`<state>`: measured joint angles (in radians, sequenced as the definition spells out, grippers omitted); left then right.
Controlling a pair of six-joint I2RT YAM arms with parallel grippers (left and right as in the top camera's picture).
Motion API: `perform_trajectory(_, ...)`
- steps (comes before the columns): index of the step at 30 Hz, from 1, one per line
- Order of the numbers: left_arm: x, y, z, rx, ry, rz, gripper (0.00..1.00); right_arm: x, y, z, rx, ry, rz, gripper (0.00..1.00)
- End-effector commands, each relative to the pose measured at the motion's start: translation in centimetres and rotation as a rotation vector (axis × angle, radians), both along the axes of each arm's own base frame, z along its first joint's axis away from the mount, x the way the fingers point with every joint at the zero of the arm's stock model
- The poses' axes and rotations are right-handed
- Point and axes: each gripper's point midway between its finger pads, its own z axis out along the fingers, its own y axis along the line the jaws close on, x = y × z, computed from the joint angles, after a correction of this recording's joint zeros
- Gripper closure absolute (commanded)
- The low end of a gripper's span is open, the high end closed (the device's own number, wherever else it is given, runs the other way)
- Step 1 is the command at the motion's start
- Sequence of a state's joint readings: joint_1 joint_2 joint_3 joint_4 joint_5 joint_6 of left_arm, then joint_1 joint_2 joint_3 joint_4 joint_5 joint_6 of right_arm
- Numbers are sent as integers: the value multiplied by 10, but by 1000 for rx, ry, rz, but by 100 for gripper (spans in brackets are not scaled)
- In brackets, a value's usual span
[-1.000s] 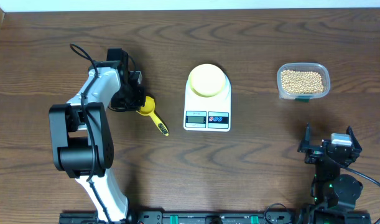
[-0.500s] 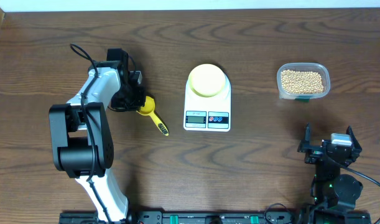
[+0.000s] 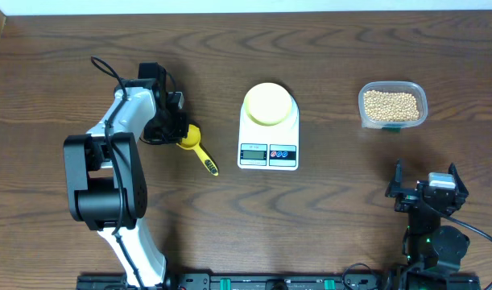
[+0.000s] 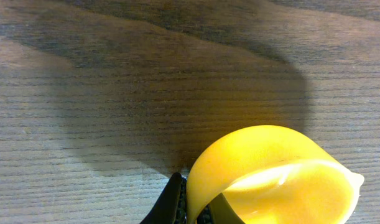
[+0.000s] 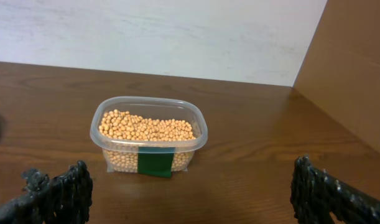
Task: Scoop item into bowl and weigh 50g on scale
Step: 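Lift the yellow scoop slightly with the left gripper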
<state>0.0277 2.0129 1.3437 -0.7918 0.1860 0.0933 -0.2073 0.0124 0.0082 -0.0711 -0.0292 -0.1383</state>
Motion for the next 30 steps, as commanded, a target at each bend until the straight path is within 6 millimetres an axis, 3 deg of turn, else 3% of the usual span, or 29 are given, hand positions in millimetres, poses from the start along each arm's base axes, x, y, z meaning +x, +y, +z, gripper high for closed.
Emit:
perform_trajectory(1,4,-2,-1,-9,0,3,92,0,-1,-1,10,-1,-7,1)
perform_trajectory(8,3,-2,-1,-12,16,104,92,0,-1,-1,10,-1,-6,1)
perform_trajectory(30,4,-2,-1,-12,13,119,92,0,-1,-1,11,0,-6,1)
